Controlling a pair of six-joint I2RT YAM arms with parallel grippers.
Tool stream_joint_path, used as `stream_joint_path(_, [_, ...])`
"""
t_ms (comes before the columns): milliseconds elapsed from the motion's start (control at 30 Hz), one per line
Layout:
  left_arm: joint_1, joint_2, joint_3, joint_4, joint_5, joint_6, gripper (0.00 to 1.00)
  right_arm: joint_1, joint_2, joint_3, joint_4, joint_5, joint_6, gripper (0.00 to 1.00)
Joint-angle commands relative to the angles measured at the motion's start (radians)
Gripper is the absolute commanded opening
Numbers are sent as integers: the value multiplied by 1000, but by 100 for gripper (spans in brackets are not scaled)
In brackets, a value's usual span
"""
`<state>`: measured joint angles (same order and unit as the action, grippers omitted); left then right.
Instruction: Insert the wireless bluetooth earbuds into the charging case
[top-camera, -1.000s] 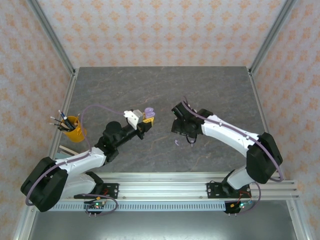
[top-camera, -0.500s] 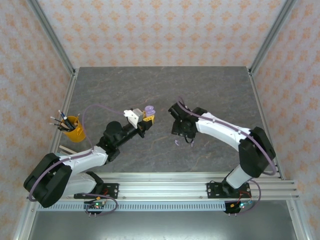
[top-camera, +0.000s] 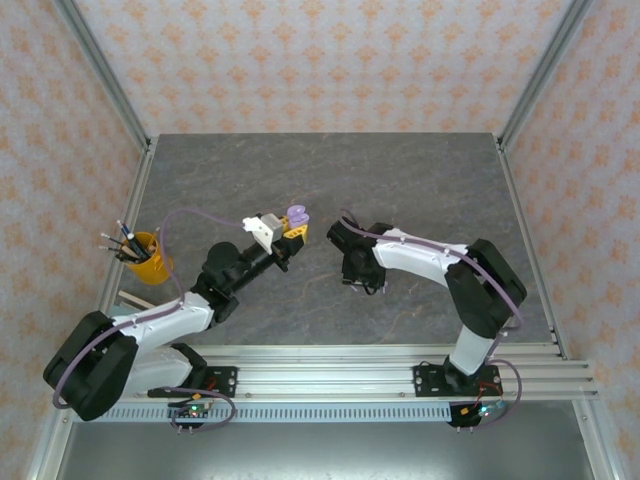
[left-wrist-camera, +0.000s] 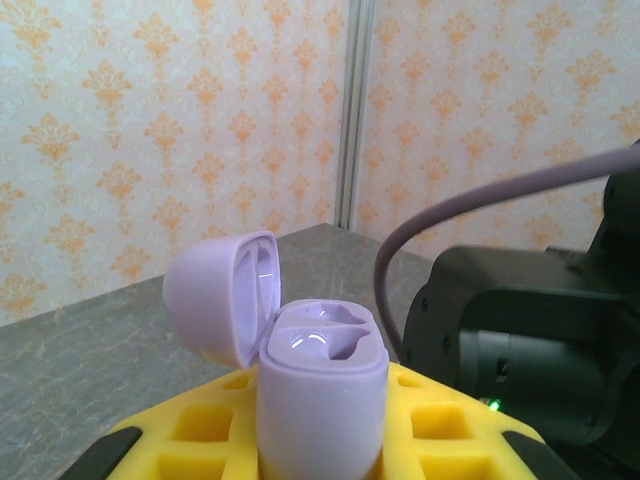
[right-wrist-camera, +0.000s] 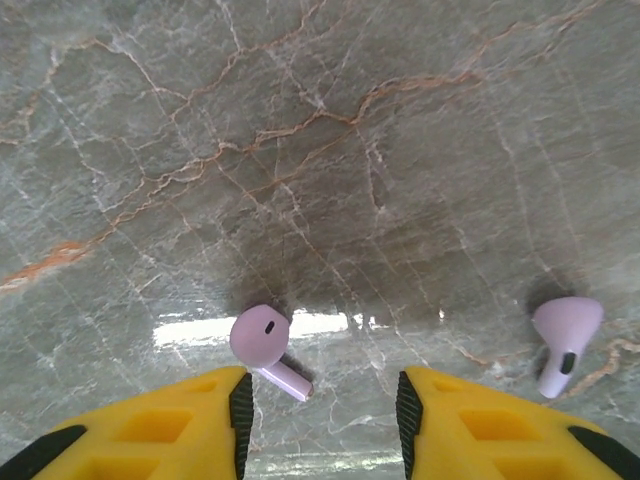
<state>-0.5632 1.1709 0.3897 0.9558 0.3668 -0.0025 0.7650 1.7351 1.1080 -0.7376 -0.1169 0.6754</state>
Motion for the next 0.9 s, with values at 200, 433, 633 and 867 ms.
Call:
stream_joint_path(200, [-7,-60,39,35,3,11,0,4,52,27,34,-40,-19,42])
stream_joint_path(433, [-9,-75,44,20,8,15,0,3,57,23,41,-42,-17,39])
stream_joint_path(633, [-8,-79,47,19,11,14,0,3,30,25,44,-52,-3,42])
stream_joint_path(867, [-8,-77,49,20,17,9,0,4,0,44,23,-24,71,43])
